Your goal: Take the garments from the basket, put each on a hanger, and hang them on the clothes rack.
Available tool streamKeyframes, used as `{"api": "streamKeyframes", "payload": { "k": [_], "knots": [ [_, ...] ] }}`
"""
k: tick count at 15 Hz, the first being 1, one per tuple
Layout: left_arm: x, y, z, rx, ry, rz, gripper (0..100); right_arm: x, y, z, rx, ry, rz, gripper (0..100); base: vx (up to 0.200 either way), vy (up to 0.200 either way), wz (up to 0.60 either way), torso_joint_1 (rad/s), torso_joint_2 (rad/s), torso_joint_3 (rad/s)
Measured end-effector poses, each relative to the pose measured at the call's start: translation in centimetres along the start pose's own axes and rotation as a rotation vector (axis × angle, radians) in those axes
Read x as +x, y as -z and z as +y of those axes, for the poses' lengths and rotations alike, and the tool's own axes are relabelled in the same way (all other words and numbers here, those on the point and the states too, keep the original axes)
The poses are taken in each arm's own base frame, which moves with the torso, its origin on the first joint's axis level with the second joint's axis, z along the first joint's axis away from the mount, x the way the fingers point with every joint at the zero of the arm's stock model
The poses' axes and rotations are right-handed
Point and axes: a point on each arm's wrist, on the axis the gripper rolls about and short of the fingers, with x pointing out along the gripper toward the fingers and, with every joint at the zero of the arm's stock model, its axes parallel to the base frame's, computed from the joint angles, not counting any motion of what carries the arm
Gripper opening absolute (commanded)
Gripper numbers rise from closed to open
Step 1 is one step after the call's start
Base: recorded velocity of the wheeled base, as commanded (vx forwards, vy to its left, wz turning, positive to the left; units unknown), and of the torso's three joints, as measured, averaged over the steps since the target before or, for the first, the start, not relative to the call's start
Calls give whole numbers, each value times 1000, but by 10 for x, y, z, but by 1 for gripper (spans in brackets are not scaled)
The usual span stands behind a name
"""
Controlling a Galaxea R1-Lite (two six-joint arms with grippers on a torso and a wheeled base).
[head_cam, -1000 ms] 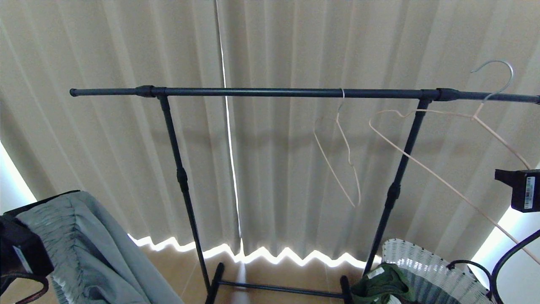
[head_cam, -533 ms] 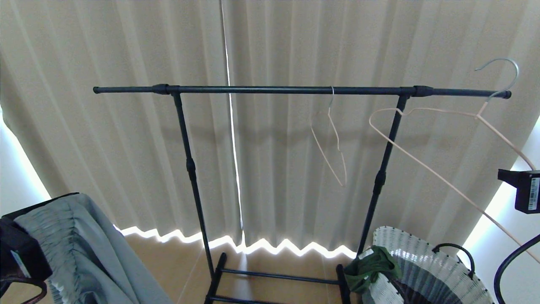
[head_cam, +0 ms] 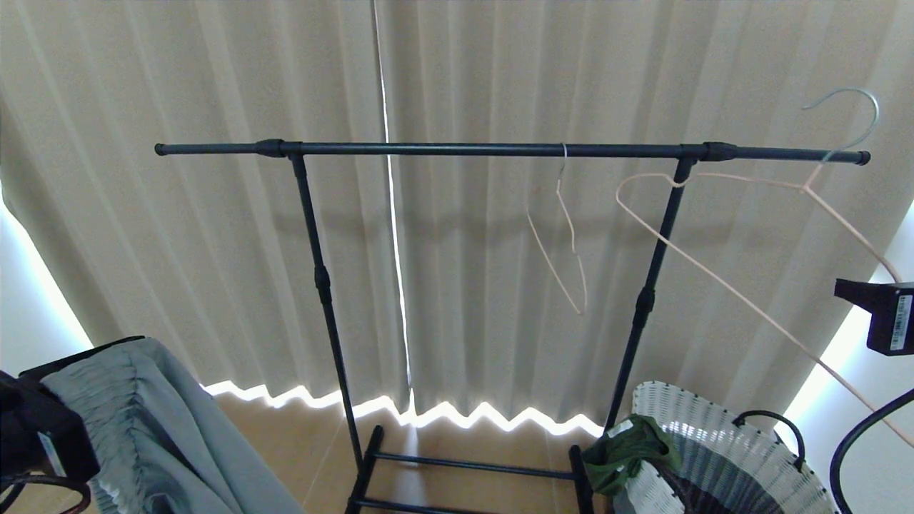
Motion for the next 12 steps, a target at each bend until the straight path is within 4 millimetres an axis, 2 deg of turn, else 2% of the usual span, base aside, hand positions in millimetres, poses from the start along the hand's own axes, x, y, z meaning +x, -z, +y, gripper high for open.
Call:
{"api": "streamKeyframes", "payload": {
  "k": [3, 5, 8, 12],
  "knots": [
    [5, -8, 2, 41, -18, 1, 0, 1, -6, 4, 13, -112, -78, 0, 0, 0, 0, 0, 0, 0],
    [16, -20, 7, 54, -58, 7, 0, 0, -7, 11, 14, -172, -102, 0, 0, 0, 0, 0, 0, 0],
    [43, -46, 7, 51, -96, 2, 0, -5, -8, 26, 19, -276, -128, 0, 0, 0, 0, 0, 0, 0],
    [90, -72, -3, 38, -136, 21, 0, -4, -1, 46, -14, -387, -91, 0, 0, 0, 0, 0, 0, 0]
  ]
}}
